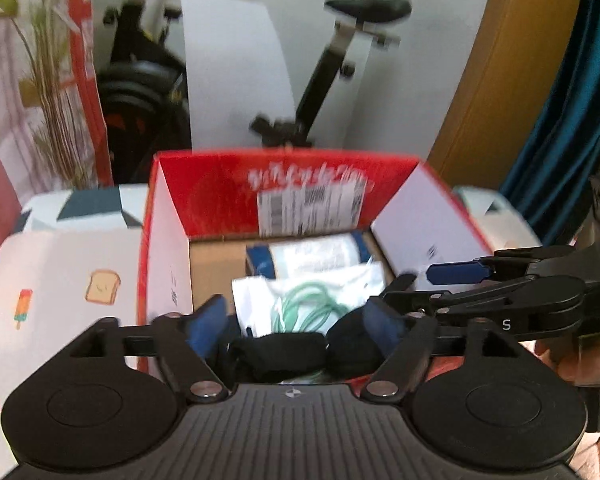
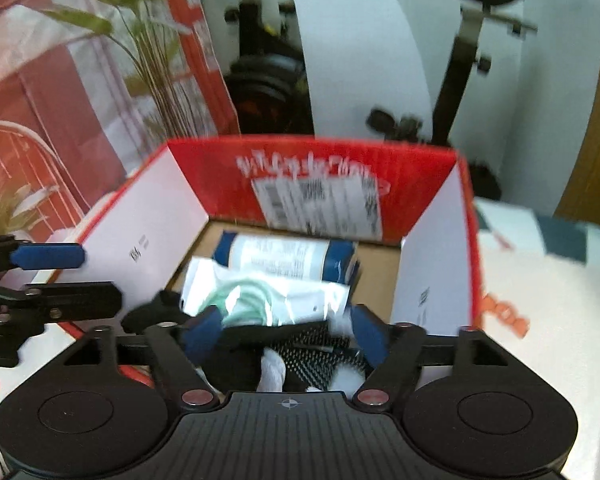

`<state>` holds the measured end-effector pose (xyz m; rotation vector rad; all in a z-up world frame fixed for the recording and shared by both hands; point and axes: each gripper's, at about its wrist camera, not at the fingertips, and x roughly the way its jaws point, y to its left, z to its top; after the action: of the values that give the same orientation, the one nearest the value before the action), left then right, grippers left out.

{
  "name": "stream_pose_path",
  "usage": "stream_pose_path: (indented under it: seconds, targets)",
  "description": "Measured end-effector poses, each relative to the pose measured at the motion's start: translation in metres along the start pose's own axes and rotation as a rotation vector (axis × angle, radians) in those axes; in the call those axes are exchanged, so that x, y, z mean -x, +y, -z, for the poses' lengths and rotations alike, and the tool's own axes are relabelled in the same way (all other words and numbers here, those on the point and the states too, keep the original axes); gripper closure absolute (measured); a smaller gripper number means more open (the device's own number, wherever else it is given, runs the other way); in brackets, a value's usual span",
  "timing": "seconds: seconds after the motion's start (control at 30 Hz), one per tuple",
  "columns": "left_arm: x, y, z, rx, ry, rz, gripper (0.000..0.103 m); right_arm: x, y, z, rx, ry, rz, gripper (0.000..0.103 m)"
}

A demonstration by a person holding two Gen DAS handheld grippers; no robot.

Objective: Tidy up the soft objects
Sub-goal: 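Open both grippers to drop the gloves in the box and withdraw, then move both grippers down to the green tasseled pouch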

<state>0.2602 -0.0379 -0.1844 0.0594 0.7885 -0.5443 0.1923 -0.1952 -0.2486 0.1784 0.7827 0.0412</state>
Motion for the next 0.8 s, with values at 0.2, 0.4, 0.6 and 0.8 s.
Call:
stream_pose_path:
  seconds: [0.2,0.4,0.6,0.8]
  targets:
    - [0.037,0.004,0.016,-0.023,-0.097,-0.015,0.006,0.037,0.007,0.01,-0.011,-0.132,0.016,0.0]
    - [0.058,0.021,0.036,-0.037,-0.118,-0.061,0.005,0.061,0.021,0.032,-0.037,-0.233,0.031,0.0]
    - [0.072,0.052,0.064,0.061,-0.107,-0.028,0.009,0.07,0.051,0.058,0.032,-0.26,-0.016,0.0]
    - [0.067,0.064,0.093,0.102,-0.058,0.021,0.022,0.065,0.079,0.076,0.095,-0.234,-0.11,0.002]
